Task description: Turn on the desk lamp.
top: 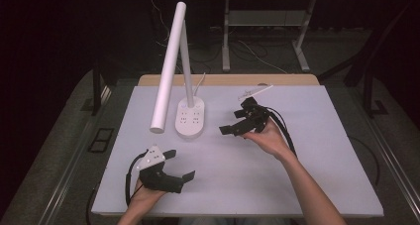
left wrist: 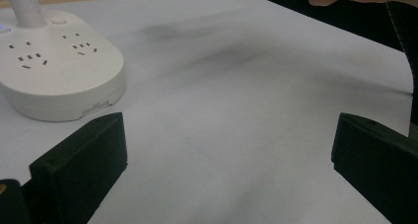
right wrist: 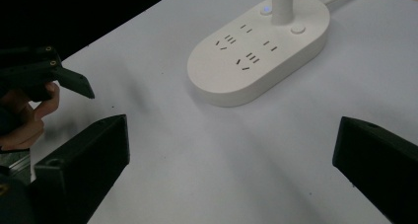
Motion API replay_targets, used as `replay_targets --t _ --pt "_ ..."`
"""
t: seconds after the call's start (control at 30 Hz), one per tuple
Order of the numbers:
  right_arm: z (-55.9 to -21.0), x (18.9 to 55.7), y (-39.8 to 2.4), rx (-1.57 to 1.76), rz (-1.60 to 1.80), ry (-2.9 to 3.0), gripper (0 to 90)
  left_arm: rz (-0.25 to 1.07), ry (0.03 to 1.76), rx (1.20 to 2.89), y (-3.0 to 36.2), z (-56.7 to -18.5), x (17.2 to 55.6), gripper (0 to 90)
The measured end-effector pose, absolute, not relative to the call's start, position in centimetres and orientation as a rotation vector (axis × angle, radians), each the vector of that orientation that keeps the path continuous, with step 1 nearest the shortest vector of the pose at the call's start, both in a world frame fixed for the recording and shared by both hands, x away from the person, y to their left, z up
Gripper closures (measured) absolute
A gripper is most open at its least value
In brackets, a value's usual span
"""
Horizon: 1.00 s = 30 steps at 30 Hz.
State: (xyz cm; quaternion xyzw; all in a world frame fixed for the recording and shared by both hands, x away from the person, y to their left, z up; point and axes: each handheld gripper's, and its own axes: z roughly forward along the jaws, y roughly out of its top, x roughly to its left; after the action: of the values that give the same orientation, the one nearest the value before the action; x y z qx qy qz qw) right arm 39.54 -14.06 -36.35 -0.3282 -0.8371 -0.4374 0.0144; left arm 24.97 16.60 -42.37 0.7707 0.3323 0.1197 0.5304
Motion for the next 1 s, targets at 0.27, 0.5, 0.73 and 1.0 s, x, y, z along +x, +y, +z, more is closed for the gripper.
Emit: replay_targets --t 0.27,0.5,0.73,1.0 --pt "-36.3 41.1 -12.6 -1.034 -1.365 -2.596 0.4 0.284 0.789 1.837 16.6 -42.3 24.9 0.0" --pt "-36.3 42.4 -11.3 -1.043 -1.360 -2.598 0.4 0.285 0.784 1.837 16.6 -42.3 24.9 0.0" --pt "-36.3 43.6 -10.1 -1.046 -1.367 -2.586 0.4 0.283 0.781 1.836 16.7 -42.3 24.8 0.0" --pt "-36.4 44.9 -9.1 -1.062 -1.384 -2.581 0.4 0.281 0.781 1.831 16.7 -42.2 24.8 0.0"
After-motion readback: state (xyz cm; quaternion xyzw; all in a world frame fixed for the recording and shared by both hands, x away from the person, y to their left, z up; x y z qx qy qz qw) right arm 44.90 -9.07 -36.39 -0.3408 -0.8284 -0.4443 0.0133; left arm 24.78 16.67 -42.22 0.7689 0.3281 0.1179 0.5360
